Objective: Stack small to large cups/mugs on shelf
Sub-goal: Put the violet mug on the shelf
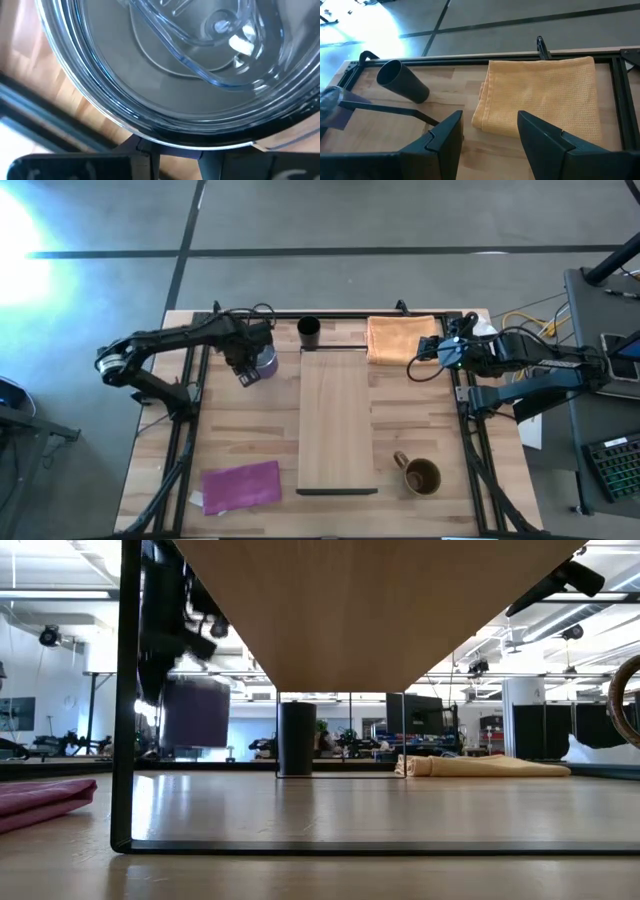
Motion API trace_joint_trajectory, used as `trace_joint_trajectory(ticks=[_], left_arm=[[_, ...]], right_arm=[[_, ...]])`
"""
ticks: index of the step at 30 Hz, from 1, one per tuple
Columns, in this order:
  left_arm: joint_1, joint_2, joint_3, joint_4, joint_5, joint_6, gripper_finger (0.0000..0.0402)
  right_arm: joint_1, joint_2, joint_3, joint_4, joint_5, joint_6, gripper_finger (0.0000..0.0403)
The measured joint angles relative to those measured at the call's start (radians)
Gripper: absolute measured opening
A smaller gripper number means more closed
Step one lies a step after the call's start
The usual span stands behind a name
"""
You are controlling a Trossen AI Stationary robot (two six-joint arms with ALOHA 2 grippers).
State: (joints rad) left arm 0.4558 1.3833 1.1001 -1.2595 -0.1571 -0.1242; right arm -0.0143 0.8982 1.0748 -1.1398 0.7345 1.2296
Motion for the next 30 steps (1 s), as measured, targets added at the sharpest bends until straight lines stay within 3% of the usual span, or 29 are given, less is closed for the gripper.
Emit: trace_joint_trajectory(ticks=[10,13,18,30], left_arm=[[-0.165,-0.047,0.441,-0.306,0.026,-0.027,0.0069],[-0.236,-0.017,0.566,-0.309,0.014,-0.027,0.0069],[-0.303,0.100,0.738,-0.312,-0.010,-0.012,0.0069],[-0.315,0.453,1.084,-0.311,0.002,0.158,0.0069]], right_arm=[[-0.006,0.000,0.000,0.000,-0.006,0.015,0.0182],[-0.006,0.001,0.000,0.001,-0.034,0.003,0.0182],[-0.006,0.025,0.000,0.009,-0.084,-0.012,0.0182],[-0.006,0.057,0.000,0.076,-0.114,-0.060,0.0182]])
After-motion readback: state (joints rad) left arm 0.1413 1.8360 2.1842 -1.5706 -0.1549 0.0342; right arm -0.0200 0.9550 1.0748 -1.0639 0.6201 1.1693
